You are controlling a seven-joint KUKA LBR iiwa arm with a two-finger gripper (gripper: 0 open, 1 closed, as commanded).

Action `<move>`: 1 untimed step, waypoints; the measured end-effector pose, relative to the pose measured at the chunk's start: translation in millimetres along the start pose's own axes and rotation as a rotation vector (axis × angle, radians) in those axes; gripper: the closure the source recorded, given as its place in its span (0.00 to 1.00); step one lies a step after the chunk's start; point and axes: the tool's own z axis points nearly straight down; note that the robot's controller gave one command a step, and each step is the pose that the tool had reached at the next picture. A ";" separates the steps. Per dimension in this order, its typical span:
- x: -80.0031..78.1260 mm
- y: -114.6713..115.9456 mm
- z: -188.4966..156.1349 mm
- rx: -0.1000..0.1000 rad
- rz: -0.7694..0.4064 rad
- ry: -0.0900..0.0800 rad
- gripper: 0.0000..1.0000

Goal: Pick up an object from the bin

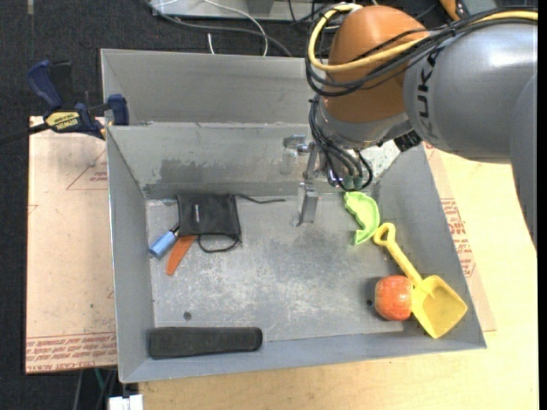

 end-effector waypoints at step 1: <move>-0.3 -0.3 -0.5 0.000 0.001 -0.001 0.00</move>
Offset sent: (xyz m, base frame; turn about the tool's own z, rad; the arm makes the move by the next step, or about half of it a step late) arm 0.0038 0.1188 -0.0552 -0.1351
